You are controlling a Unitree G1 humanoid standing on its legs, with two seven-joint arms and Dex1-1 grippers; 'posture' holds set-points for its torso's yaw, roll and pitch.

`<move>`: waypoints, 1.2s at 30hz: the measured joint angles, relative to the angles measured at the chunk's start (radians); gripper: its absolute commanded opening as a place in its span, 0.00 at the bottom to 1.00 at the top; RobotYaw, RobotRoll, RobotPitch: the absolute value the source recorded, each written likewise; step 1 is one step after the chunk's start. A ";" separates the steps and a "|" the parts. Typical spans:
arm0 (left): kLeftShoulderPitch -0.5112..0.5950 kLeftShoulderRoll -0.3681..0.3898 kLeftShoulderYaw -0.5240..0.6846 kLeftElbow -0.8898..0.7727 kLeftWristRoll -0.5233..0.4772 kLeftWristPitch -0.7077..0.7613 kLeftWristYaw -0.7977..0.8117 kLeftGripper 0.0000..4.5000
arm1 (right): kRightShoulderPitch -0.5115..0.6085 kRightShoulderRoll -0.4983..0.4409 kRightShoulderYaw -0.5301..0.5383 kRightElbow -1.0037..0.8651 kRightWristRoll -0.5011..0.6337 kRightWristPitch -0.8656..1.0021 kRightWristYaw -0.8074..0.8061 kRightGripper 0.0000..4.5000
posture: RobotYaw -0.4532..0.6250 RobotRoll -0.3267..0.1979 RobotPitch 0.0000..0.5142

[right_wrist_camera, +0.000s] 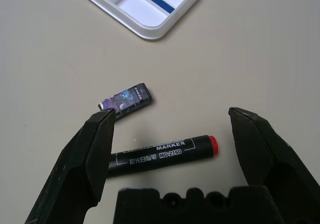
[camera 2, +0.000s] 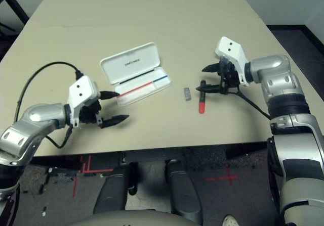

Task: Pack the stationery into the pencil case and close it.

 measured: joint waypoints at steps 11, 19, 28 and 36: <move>-0.101 -0.069 -0.094 0.144 0.106 -0.035 -0.051 0.99 | 0.023 0.002 0.000 -0.009 -0.006 -0.005 -0.015 1.00 | 0.49 0.62 0.39; -0.127 -0.074 -0.121 0.185 0.151 -0.038 -0.083 0.99 | 0.044 0.001 -0.001 -0.042 -0.006 -0.004 -0.036 1.00 | 0.48 0.62 0.39; -0.148 -0.083 -0.131 0.205 0.188 -0.052 -0.095 0.45 | 0.062 0.002 -0.002 -0.045 -0.006 -0.004 -0.061 1.00 | 0.48 0.62 0.39; -0.165 -0.074 -0.124 0.224 0.211 -0.080 -0.126 0.01 | 0.062 0.012 -0.002 -0.045 -0.006 -0.007 -0.073 1.00 | 0.48 0.62 0.39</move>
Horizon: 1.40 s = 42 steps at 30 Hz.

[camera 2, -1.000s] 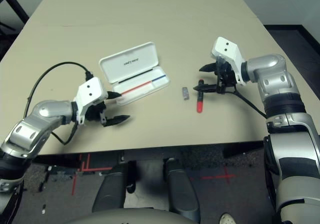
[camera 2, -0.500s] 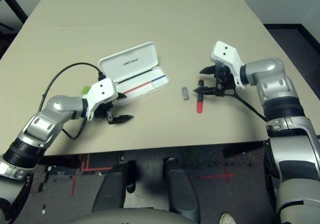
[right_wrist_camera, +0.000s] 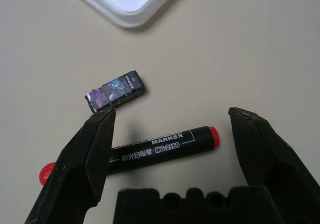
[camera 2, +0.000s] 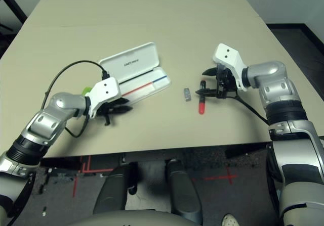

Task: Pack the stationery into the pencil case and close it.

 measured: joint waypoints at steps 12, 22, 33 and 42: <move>-0.006 0.054 0.001 0.043 0.022 -0.154 -0.125 0.01 | 0.002 0.008 0.000 0.000 0.000 -0.008 -0.008 1.00 | 0.48 0.62 0.39; 0.038 0.118 0.000 -0.007 0.036 -0.214 -0.206 0.01 | 0.014 0.011 0.000 0.001 -0.003 -0.018 -0.010 1.00 | 0.49 0.62 0.41; 0.073 0.129 0.004 -0.052 0.039 -0.234 -0.218 0.01 | 0.014 0.025 0.002 0.026 -0.010 -0.034 -0.013 1.00 | 0.50 0.62 0.40; 0.086 0.126 0.008 -0.073 0.042 -0.231 -0.208 0.32 | 0.012 0.034 0.002 0.041 -0.017 -0.040 -0.013 1.00 | 0.50 0.62 0.40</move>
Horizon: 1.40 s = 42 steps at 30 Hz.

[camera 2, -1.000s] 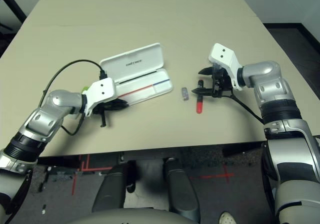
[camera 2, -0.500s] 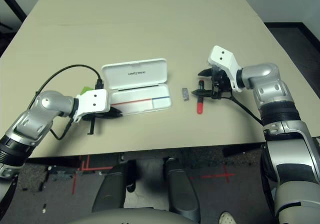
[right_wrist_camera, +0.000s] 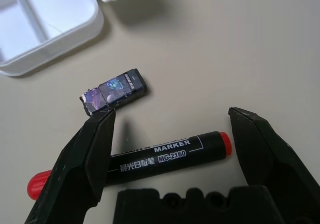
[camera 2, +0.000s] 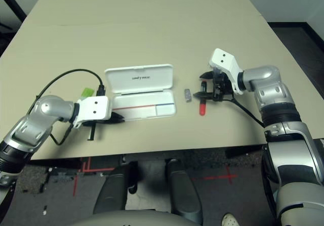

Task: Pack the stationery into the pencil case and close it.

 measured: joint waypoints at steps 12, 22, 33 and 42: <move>0.015 0.046 0.106 -0.139 -0.069 0.112 -0.002 0.99 | -0.001 0.002 0.000 0.001 -0.003 -0.009 0.001 1.00 | 0.50 0.62 0.40; 0.037 0.101 0.222 -0.203 -0.143 0.154 0.000 0.99 | 0.012 -0.002 -0.119 -0.233 0.086 0.231 -0.148 1.00 | 0.49 0.62 0.43; 0.021 0.115 0.260 -0.203 -0.165 0.154 0.003 0.99 | 0.011 0.060 -0.157 -0.653 0.082 1.149 -0.573 1.00 | 0.46 0.62 0.44; 0.002 0.098 0.221 -0.200 -0.160 0.133 0.012 0.99 | 0.033 0.187 -0.238 -0.779 0.092 1.469 -0.789 1.00 | 0.47 0.62 0.45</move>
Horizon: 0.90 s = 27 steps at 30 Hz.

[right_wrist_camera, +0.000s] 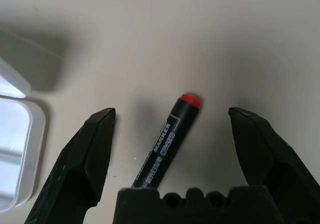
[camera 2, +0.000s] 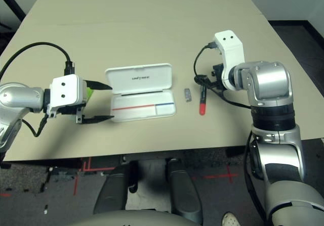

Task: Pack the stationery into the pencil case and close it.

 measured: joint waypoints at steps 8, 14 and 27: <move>0.002 -0.020 -0.006 -0.001 0.003 -0.003 0.023 0.99 | 0.092 0.036 -0.021 -0.061 0.042 0.008 -0.107 1.00 | 0.48 0.62 0.45; 0.002 -0.023 -0.012 -0.002 0.004 -0.003 0.032 0.99 | 0.124 0.060 -0.027 -0.105 0.077 0.008 -0.167 1.00 | 0.49 0.62 0.45; 0.000 -0.024 -0.022 -0.002 0.004 -0.006 0.042 1.00 | 0.181 0.072 -0.037 -0.159 0.109 -0.012 -0.235 0.79 | 0.49 0.62 0.43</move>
